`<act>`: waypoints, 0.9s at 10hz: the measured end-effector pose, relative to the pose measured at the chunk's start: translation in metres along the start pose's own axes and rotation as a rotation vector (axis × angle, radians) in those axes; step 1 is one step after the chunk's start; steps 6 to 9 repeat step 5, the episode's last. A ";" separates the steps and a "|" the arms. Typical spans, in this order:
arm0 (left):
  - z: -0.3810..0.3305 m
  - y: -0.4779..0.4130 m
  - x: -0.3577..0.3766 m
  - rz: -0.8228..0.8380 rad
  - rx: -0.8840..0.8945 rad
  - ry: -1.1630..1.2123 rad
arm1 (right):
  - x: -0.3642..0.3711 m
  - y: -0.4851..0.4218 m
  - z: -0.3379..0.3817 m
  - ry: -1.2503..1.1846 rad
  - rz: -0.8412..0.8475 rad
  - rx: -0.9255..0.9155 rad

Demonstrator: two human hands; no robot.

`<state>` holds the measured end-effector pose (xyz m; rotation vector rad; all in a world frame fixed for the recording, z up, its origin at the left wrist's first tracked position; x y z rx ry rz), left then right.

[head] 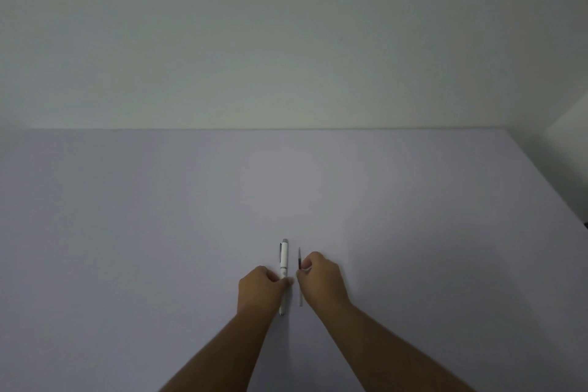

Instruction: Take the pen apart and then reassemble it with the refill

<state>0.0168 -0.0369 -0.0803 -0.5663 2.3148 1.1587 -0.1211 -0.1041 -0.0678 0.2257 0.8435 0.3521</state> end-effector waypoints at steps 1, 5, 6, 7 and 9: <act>0.000 -0.001 0.000 0.000 0.009 -0.021 | -0.001 0.001 -0.001 -0.016 -0.001 0.007; -0.004 0.004 -0.014 -0.041 0.018 -0.020 | -0.017 0.002 0.004 0.000 -0.072 -0.025; -0.004 0.004 -0.014 -0.041 0.018 -0.020 | -0.017 0.002 0.004 0.000 -0.072 -0.025; -0.004 0.004 -0.014 -0.041 0.018 -0.020 | -0.017 0.002 0.004 0.000 -0.072 -0.025; -0.004 0.004 -0.014 -0.041 0.018 -0.020 | -0.017 0.002 0.004 0.000 -0.072 -0.025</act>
Point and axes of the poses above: each hand's wrist, its own y-axis away from the middle knuckle, its own x-axis out of the palm, z = x × y, the point moved 8 cm from there along -y, towards the middle knuckle, and after that the axes turned 8 degrees about -x, right-handed, at the moved point
